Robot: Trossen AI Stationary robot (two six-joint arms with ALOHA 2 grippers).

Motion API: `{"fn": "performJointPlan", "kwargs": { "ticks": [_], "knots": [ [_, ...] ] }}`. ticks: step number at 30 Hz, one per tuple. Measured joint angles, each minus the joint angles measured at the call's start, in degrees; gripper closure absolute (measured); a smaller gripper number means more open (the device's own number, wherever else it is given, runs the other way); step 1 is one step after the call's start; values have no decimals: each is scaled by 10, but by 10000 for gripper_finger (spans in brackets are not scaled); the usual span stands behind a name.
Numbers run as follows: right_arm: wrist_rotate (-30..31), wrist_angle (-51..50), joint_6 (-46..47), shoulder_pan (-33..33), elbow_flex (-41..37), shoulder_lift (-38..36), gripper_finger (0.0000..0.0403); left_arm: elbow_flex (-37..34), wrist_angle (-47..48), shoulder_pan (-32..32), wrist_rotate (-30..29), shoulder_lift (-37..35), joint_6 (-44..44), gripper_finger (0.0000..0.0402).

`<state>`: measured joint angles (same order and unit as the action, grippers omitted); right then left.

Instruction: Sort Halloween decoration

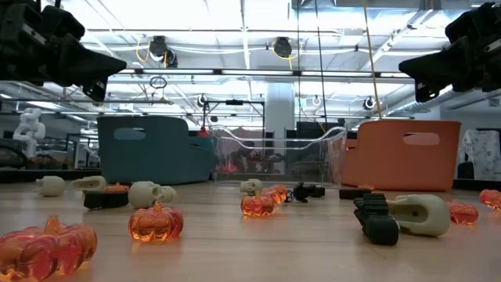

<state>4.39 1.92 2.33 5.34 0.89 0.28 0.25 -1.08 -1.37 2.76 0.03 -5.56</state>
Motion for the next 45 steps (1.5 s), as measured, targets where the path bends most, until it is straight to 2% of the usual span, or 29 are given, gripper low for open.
{"fn": "performJointPlan", "kwargs": {
  "ticks": [16,19,28,31,37,45],
  "knots": [
    [0,11,-24,0,0,0,403,0,0,0,0,0,6,402],
    [0,13,-23,0,0,0,403,0,0,0,0,0,31,402],
    [-3,8,-4,0,7,0,403,0,0,0,0,0,30,402],
    [-21,-10,-10,1,24,0,403,0,0,0,0,0,30,402],
    [-17,-27,3,0,82,25,403,0,-1,0,0,0,30,401],
    [-30,-83,46,0,211,125,403,0,0,0,0,0,30,402]
  ]
}}
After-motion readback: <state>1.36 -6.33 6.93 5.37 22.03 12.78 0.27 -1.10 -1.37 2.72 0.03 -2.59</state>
